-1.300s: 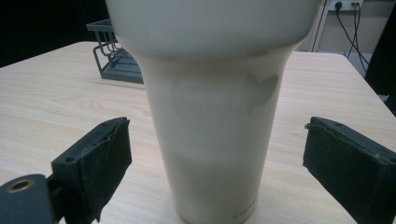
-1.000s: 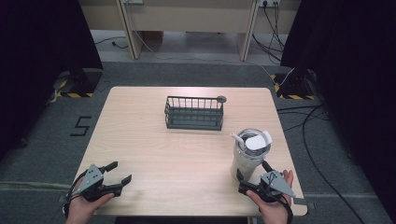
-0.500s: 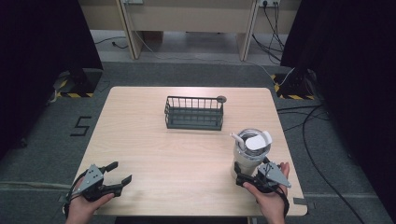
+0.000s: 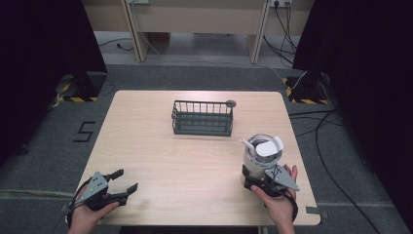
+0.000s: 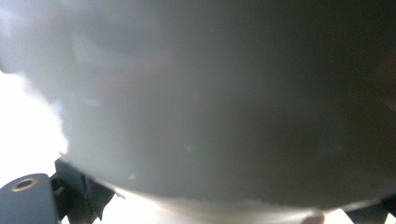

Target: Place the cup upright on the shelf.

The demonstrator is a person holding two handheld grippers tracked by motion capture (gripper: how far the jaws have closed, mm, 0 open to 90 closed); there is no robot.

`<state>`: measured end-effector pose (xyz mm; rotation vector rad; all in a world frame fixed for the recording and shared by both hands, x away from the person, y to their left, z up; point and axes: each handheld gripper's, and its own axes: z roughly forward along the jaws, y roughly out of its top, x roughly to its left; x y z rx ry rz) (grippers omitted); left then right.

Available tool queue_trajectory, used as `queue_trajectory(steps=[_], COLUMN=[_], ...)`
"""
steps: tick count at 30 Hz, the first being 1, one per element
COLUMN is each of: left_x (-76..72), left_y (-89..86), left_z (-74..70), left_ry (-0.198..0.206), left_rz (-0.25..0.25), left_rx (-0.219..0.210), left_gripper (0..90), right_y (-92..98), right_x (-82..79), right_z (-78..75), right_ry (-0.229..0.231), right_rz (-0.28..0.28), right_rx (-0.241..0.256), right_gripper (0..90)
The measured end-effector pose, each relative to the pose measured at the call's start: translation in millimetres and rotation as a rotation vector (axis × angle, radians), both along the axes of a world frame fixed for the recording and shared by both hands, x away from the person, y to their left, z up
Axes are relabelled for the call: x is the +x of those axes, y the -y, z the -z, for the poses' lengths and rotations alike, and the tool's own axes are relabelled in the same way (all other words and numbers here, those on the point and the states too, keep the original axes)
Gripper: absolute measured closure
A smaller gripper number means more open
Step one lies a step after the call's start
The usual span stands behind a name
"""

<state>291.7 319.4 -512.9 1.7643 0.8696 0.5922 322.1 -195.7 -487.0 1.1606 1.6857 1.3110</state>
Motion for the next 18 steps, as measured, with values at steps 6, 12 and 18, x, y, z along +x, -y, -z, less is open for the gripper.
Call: queue_trajectory(steps=[6,12,18], left_x=[0.2,0.3,0.4], left_y=[0.1,-0.1,-0.4], left_z=[0.2,0.3,0.4], left_ry=[-0.003,-0.005,-0.006], left_rz=[0.0,-0.001,-0.001], left_rx=[-0.001,-0.003,-0.005], left_gripper=[21.7,21.9,22.0], right_y=[0.2,0.4,0.5], right_x=[-0.2,0.5,1.9], right_z=[-0.4,-3.4,-5.4], right_ry=[0.002,-0.017,-0.028], right_rz=[-0.004,-0.006,-0.007], right_rx=[-0.002,-0.009,-0.014], right_gripper=[10.6,10.7,10.8])
